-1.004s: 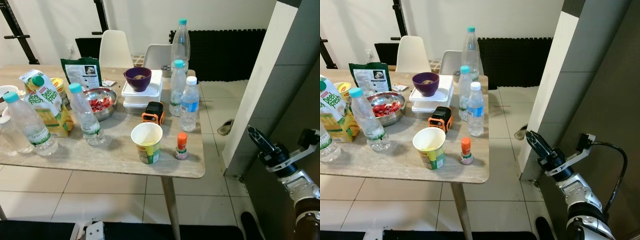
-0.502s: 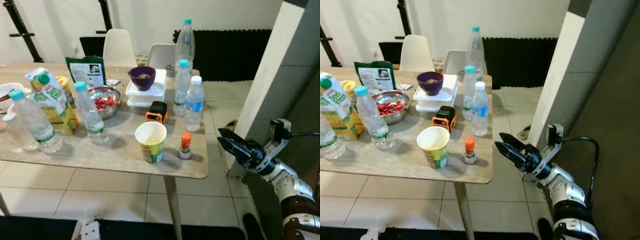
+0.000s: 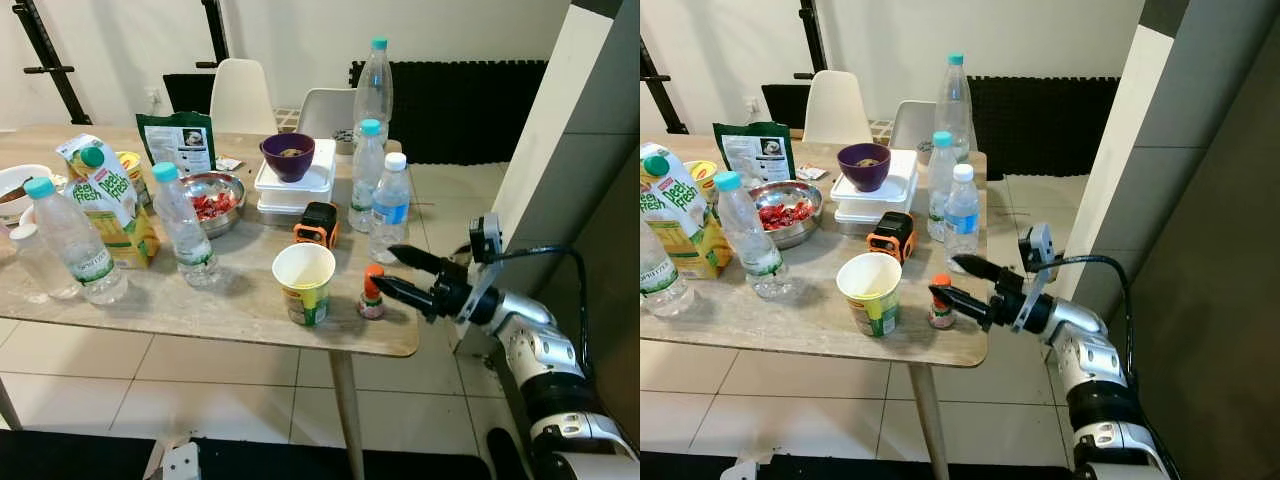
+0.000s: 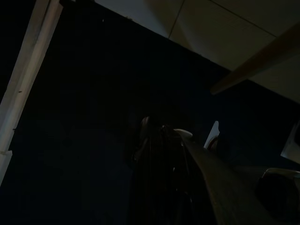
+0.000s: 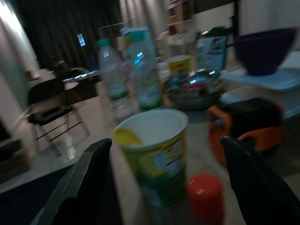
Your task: Restocking fridge
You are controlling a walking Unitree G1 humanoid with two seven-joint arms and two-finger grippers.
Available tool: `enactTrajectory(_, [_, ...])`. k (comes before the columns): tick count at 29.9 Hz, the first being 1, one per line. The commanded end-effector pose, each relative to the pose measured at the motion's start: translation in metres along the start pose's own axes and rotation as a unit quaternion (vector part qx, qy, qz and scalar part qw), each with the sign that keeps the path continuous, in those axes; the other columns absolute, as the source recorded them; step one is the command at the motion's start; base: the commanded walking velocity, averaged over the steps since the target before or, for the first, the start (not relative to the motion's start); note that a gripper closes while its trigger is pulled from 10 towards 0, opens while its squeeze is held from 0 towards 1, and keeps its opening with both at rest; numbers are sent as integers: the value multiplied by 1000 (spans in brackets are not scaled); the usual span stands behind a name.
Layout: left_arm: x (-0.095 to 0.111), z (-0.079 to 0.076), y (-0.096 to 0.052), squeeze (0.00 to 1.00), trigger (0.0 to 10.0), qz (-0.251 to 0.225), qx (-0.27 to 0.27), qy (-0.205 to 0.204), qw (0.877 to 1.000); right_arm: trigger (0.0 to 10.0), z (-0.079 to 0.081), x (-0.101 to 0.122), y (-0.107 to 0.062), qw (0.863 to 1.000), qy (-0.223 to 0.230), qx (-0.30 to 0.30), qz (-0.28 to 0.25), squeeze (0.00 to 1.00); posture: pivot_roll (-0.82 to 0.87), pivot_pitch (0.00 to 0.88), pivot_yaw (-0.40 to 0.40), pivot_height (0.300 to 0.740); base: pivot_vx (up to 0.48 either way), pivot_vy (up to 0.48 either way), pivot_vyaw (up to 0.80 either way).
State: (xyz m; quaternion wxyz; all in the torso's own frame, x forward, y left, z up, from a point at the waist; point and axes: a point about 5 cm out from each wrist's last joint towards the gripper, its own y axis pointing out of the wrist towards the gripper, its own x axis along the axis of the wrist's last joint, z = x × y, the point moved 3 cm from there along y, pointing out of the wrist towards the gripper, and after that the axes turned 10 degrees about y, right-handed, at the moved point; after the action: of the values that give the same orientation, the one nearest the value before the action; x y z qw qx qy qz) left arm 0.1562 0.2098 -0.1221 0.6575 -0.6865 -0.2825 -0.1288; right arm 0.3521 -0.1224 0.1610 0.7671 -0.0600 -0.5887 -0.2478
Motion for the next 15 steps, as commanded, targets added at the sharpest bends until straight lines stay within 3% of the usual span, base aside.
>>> enactTrajectory(1, [-5, 0, -1, 0, 10000, 8, -1, 7, 1000, 10000, -3, 5, 3, 1000, -5, -20, -14, 0, 23, 0, -1, 740, 0, 0, 0])
enactTrajectory(9, [-5, -2, -1, 0, 10000, 8, -3, 9, 1000, 10000, -7, -13, 10, 997, -38, -57, 34, 0, 19, 0, -1, 740, 0, 0, 0])
enactTrajectory(11, [-5, -2, -1, 0, 10000, 8, -4, 9, 1000, 10000, -9, -25, 20, 995, -36, -77, 43, 0, 19, 0, -1, 740, 0, 0, 0])
enactTrajectory(15, [-6, -2, -1, 0, 10000, 9, -4, 10, 1000, 10000, -10, -24, 25, 995, -39, -85, 42, 0, 19, 0, -1, 740, 0, 0, 0])
